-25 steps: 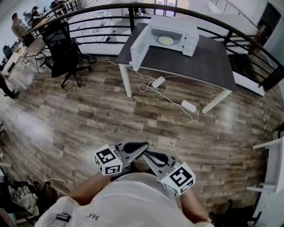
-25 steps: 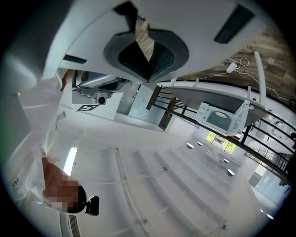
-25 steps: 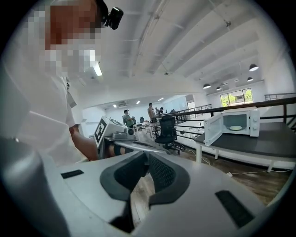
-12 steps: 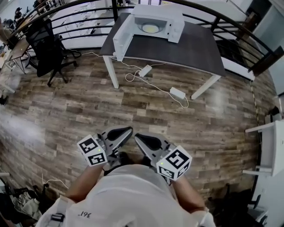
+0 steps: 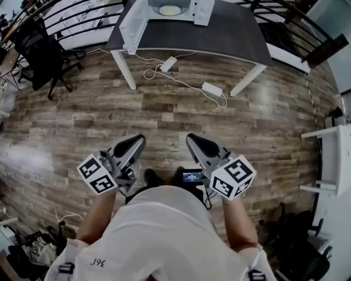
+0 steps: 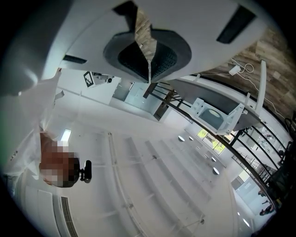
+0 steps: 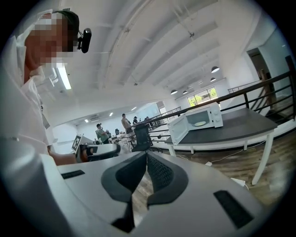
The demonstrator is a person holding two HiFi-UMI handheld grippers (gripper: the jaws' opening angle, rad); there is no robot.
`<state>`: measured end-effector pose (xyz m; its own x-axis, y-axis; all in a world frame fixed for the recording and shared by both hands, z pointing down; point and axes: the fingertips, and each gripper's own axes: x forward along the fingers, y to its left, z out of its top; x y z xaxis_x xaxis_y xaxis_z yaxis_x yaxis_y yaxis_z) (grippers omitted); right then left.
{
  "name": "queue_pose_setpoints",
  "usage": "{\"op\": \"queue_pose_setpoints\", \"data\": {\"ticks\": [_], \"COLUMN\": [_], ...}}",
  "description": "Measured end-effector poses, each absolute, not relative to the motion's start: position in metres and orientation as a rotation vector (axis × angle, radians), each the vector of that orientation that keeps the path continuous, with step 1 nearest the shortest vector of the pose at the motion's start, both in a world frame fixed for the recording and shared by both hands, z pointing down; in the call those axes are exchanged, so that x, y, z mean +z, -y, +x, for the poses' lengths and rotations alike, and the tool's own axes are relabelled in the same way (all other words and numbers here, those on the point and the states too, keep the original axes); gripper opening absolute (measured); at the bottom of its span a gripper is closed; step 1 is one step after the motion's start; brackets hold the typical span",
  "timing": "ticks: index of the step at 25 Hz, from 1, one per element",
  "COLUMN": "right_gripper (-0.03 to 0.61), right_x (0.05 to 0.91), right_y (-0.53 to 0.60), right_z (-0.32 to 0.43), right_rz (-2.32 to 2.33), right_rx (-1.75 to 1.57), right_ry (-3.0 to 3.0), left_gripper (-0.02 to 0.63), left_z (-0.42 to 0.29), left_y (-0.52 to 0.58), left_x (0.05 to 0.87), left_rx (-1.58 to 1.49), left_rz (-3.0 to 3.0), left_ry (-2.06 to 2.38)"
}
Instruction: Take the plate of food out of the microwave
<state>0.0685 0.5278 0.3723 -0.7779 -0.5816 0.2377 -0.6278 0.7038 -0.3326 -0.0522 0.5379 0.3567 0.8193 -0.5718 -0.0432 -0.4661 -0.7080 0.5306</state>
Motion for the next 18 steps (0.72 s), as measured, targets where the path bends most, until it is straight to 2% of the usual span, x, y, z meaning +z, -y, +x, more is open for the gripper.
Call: {"op": "queue_pose_setpoints", "data": {"ticks": [18], "right_gripper": [0.011], "right_x": [0.391], "right_y": [-0.5], "right_z": [0.149], "right_rz": [1.077], "right_rx": [0.678], "right_ry": [2.762], "left_gripper": [0.003], "left_z": [-0.003], "left_y": [-0.523], "left_x": [0.37], "left_rx": [-0.307], "left_rz": [2.398], "left_ry": [0.818]}}
